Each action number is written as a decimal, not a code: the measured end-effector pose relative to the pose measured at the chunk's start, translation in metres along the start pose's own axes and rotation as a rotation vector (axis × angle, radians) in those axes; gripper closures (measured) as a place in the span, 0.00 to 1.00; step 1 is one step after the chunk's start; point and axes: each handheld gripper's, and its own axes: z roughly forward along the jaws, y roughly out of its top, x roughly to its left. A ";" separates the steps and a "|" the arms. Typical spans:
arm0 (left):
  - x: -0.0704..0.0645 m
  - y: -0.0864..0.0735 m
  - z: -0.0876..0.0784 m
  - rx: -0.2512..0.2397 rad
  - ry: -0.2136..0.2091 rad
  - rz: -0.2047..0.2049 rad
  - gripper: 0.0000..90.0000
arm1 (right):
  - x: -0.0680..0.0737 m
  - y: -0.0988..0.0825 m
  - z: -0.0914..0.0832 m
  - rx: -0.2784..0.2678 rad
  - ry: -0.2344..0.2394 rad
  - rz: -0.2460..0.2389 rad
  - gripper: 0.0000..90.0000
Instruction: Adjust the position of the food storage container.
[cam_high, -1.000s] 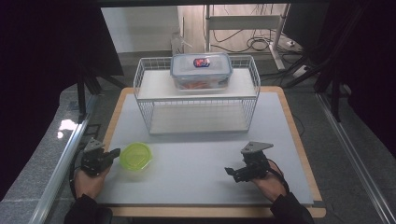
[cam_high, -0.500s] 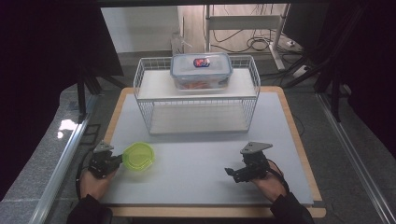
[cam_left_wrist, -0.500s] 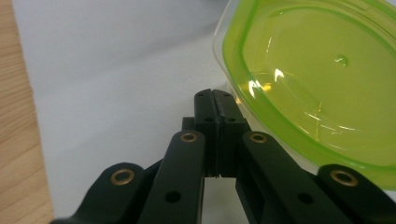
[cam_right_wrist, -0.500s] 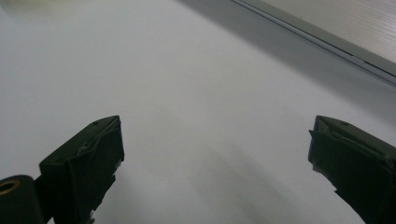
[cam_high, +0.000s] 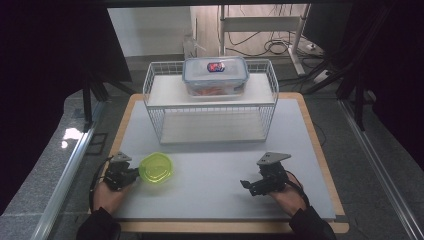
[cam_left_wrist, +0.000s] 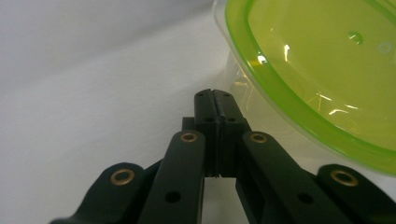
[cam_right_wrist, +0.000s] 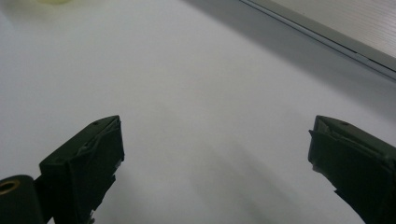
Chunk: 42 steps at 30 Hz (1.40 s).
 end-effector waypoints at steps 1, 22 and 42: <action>-0.001 0.001 0.001 0.003 -0.003 0.004 1.00 | 0.000 0.000 0.000 0.001 0.000 0.000 0.03; -0.036 0.026 0.030 0.016 -0.082 0.075 1.00 | -0.002 -0.002 0.002 0.016 0.011 0.016 0.04; -0.085 0.054 0.063 0.049 -0.162 0.199 1.00 | -0.002 -0.002 0.002 0.021 0.013 0.020 0.04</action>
